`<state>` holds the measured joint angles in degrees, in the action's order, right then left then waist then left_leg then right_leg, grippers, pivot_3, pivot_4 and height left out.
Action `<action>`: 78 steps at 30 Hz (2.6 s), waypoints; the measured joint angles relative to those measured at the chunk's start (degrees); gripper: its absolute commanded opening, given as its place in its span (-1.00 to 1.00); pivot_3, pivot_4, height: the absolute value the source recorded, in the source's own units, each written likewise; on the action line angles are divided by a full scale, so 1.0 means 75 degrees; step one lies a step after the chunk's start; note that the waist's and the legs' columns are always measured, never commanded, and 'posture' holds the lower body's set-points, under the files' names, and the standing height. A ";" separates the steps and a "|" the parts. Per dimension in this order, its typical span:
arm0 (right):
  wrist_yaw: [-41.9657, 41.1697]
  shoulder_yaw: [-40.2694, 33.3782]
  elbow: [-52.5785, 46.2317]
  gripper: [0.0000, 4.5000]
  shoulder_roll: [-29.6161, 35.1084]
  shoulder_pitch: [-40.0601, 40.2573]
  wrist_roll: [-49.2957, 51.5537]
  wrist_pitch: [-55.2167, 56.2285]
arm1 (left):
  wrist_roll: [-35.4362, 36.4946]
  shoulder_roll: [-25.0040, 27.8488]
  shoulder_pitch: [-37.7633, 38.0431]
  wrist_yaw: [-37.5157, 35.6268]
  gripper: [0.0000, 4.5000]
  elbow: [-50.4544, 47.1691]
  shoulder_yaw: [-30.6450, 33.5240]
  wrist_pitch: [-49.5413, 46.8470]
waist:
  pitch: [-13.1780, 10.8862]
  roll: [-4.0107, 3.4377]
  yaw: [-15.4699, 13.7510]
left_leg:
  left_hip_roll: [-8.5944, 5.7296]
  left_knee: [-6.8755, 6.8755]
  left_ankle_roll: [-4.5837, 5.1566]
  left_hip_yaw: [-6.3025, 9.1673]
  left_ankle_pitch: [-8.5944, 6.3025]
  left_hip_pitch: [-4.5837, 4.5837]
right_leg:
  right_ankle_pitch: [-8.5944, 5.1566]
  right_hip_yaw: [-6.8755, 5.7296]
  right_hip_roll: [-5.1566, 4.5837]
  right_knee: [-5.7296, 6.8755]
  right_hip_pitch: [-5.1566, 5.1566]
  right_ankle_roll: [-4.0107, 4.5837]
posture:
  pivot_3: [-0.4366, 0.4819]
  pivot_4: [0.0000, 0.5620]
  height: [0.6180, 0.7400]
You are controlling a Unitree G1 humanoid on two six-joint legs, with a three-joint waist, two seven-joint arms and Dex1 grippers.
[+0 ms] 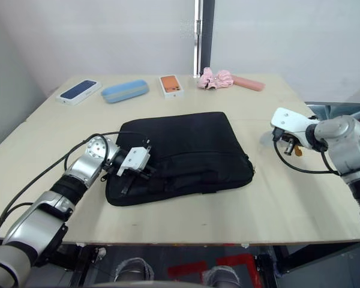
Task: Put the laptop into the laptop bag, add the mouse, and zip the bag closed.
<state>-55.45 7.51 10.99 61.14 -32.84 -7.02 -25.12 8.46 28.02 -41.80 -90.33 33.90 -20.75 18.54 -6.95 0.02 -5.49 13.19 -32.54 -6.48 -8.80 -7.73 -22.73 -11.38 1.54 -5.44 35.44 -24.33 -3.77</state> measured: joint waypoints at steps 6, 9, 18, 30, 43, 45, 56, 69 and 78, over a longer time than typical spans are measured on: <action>0.0612 0.0270 0.0385 -0.98 -0.0767 -0.0706 -0.0463 -0.0067 | 0.0007 0.0029 0.0113 -0.0002 -1.00 -0.0196 -0.0172 -0.0017 | 0.0002 -0.0004 0.0024 | 0.0001 -0.0006 -0.0001 -0.0009 0.0000 0.0008 | 0.0001 0.0009 0.0000 0.0013 -0.0002 0.0002 | -0.05 -0.47 1.00; 0.0953 0.0331 0.0603 -0.98 -0.1096 -0.0968 -0.0616 -0.0069 | 0.0017 0.0036 0.0203 -0.0002 -1.00 -0.0351 -0.0274 -0.0075 | 0.0002 -0.0003 0.0024 | 0.0001 -0.0006 -0.0001 -0.0010 0.0000 0.0004 | 0.0001 0.0009 0.0000 0.0012 -0.0005 0.0002 | -0.05 -0.47 1.00; 0.1370 0.0361 0.0745 -0.98 -0.1706 -0.1295 -0.0730 -0.0081 | 0.0018 0.0079 0.0250 -0.0006 -1.00 -0.0399 -0.0364 -0.0145 | 0.0001 -0.0005 0.0049 | 0.0002 -0.0007 -0.0003 -0.0014 0.0000 0.0010 | 0.0002 0.0013 0.0001 0.0022 -0.0006 0.0002 | -0.05 -0.47 1.00; 0.1059 0.0223 0.0389 -0.98 -0.1842 -0.0851 -0.0278 -0.1193 | 0.0011 0.0004 0.0247 -0.0005 -1.00 -0.0299 -0.0358 -0.0101 | 0.0001 -0.0005 0.0030 | 0.0005 0.0000 -0.0006 -0.0014 -0.0001 0.0014 | 0.0002 0.0013 0.0005 0.0017 -0.0006 0.0002 | -0.05 -0.47 1.00; 0.0833 0.0188 0.0863 0.68 -0.1663 -0.0707 -0.0080 -0.1497 | 0.0493 -0.0032 0.0046 -0.0014 -1.00 -0.0524 0.0108 -0.1807 | -0.0020 -0.0003 0.0013 | 0.0005 -0.0002 -0.0006 -0.0018 0.0000 -0.0017 | 0.0003 0.0014 0.0004 0.0020 -0.0038 0.0004 | -0.05 -0.47 1.00; 0.0660 0.0048 0.0898 0.98 -0.1662 -0.0706 0.0150 -0.1573 | 0.0741 0.0128 0.0046 -0.0013 -1.00 -0.0921 0.0324 -0.2345 | -0.0034 -0.0004 0.0030 | 0.0006 -0.0001 -0.0002 -0.0023 0.0002 -0.0056 | 0.0003 0.0016 0.0007 0.0021 -0.0078 0.0005 | -0.05 -0.47 1.00; -0.0651 -0.1210 0.0304 0.98 -0.0283 -0.0199 0.1580 -0.2044 | 0.2015 0.1329 0.0538 0.0208 -1.00 -0.3114 0.1529 -0.4737 | -0.0144 -0.0005 -0.0029 | 0.0013 0.0020 0.0063 -0.0023 0.0035 -0.0069 | -0.0010 0.0002 0.0013 0.0008 -0.0090 0.0025 | -0.05 -0.47 1.00; -0.2045 -0.4486 -0.0965 1.00 0.0743 0.2555 0.3670 -0.2400 | 0.2808 0.4247 0.2659 0.0641 0.77 -0.3741 0.4100 -0.6475 | -0.0151 0.0000 0.0008 | 0.0024 -0.0007 -0.0002 -0.0023 -0.0010 -0.0057 | -0.0013 0.0005 0.0018 0.0013 -0.0077 0.0025 | -0.05 -0.47 1.00; -0.2021 -0.5296 -0.1179 1.00 0.0743 0.3406 0.4199 -0.2631 | 0.3082 0.5653 0.5064 0.0617 0.97 -0.4251 0.6297 -0.7861 | -0.0154 0.0005 0.0000 | 0.0022 -0.0006 -0.0003 -0.0023 -0.0013 -0.0053 | -0.0016 0.0005 0.0015 0.0009 -0.0073 0.0022 | -0.05 -0.47 1.00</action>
<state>-70.61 -32.21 2.14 66.71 -7.30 24.47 -44.86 31.58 70.42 -3.82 -85.69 2.02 26.48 -40.42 -8.10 0.06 -5.49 13.36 -32.58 -6.50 -8.97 -7.83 -23.13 -11.50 1.58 -5.33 35.51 -24.87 -3.60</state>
